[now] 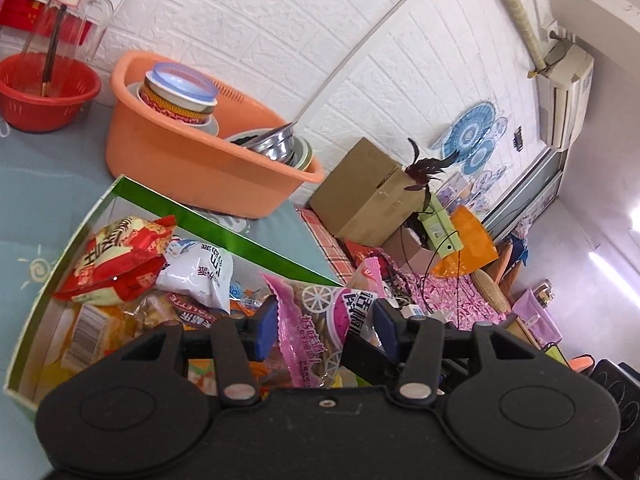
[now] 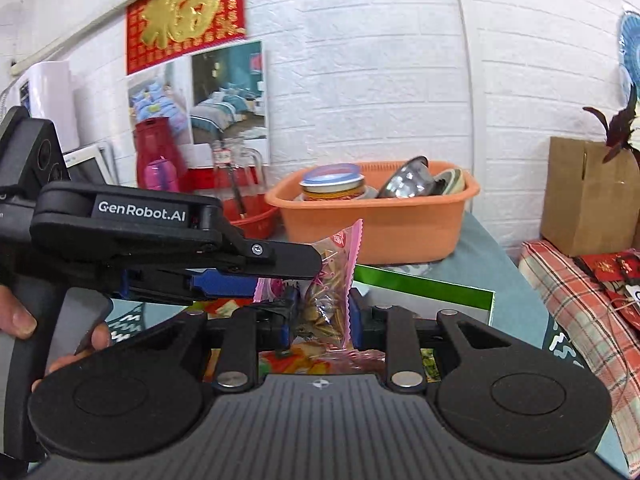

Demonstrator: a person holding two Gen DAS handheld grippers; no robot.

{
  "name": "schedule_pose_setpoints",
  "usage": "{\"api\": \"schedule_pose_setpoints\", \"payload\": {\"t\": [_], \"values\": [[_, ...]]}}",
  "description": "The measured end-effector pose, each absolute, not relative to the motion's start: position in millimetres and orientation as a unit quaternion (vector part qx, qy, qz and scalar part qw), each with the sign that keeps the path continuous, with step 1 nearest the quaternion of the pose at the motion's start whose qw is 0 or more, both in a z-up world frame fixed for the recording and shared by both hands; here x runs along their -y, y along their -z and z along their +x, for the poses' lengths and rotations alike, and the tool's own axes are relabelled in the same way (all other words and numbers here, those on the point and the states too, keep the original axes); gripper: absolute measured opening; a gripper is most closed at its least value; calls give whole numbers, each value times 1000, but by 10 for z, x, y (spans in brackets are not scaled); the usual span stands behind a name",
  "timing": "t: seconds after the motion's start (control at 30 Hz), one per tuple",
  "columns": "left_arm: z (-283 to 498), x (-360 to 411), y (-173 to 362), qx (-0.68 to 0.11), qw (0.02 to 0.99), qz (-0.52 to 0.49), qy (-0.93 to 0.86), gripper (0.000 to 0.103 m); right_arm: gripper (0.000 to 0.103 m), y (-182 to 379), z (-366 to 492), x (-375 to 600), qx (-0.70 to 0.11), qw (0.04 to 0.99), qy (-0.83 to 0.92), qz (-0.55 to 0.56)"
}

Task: Organize snacks

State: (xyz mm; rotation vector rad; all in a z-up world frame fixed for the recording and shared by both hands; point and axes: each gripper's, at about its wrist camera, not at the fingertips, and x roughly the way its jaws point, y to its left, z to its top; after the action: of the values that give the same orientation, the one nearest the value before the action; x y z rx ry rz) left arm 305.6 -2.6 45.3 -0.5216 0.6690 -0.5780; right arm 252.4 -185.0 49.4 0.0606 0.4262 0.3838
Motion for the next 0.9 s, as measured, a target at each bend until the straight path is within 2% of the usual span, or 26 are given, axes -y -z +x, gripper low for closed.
{"api": "schedule_pose_setpoints", "payload": {"t": [0.07, 0.1, 0.13, 0.17, 0.2, 0.23, 0.43, 0.73, 0.9], "values": [[3152, 44, -384, -323, 872, -253, 268, 59, 48, -428, 2618, 1868, -214, 958, -187, 34], [3167, 28, -345, -320, 874, -257, 260, 92, 54, -392, 2659, 1876, -218, 957, -189, 36], [3163, 1, -309, -315, 878, -263, 247, 103, 62, -352, 2700, 1871, -225, 955, -190, 32], [3142, -31, -282, -308, 881, -269, 236, 103, 73, -305, 2732, 1863, -236, 953, -190, 22], [3120, -57, -266, -302, 884, -273, 231, 103, 99, -261, 2739, 1863, -240, 953, -184, 13], [3109, -77, -254, -303, 884, -272, 232, 103, 103, -230, 2726, 1865, -234, 956, -175, 6], [2968, -95, -362, -308, 888, -255, 228, 103, 103, -223, 2631, 1886, -232, 960, -157, -6], [2206, -167, -921, -269, 912, -218, 220, 103, 103, -816, 1993, 2006, -191, 972, -137, -27], [1606, -188, -1064, -237, 935, -180, 191, 103, 103, -1023, 1540, 2167, -186, 972, -142, -13]]}}
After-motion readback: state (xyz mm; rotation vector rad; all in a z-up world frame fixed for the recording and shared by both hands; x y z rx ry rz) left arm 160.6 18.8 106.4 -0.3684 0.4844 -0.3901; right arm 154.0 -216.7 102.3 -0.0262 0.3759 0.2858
